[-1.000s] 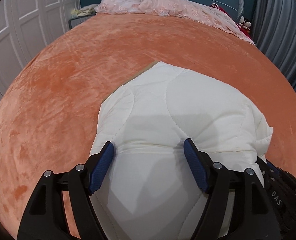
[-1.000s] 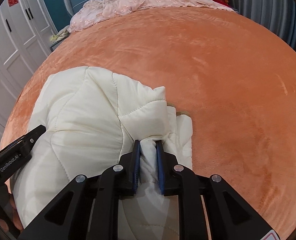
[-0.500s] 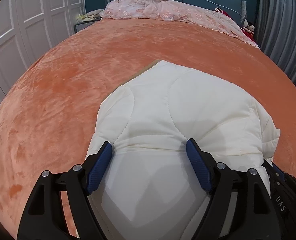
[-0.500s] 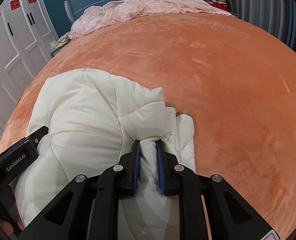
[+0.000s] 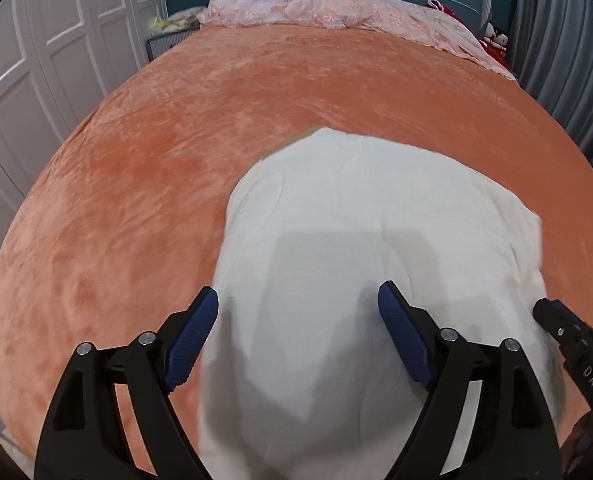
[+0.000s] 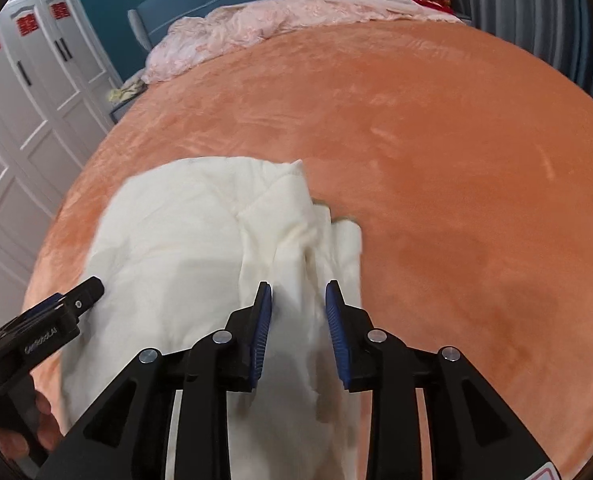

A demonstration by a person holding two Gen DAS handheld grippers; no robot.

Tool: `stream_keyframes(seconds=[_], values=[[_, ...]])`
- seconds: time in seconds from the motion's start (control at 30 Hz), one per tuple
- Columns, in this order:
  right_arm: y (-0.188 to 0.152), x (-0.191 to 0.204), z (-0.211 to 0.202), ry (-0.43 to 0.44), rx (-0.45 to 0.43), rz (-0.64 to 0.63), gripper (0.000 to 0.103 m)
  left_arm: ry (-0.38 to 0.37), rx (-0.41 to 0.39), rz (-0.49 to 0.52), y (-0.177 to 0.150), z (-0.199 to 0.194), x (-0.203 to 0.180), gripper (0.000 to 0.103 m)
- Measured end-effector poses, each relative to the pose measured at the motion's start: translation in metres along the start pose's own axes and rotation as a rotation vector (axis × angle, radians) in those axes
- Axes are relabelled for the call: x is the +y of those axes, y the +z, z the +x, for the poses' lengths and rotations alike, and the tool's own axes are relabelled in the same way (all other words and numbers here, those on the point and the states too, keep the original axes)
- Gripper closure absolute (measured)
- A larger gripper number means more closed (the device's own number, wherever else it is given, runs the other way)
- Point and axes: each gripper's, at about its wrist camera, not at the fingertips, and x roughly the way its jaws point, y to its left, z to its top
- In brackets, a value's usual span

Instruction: Fold large clothes

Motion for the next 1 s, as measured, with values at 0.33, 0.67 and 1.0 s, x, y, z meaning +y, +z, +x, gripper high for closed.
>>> stream_keyframes(seconds=[0.33,0.67,1.0], values=[[-0.063,-0.010,-0.044,0.055,0.127,-0.037,0.054,-0.104,0.155,-0.041,-0.064,-0.047,0.024,0.023],[-0.091,-0.006,-0.061,0.063,0.168,-0.057,0.093,-0.076,0.197,0.012,-0.094,-0.051,0.023,0.023],[-0.104,0.012,-0.037,-0.022,0.189,-0.166,0.086,-0.097,0.204,-0.041,-0.103,-0.036,0.029,0.017]])
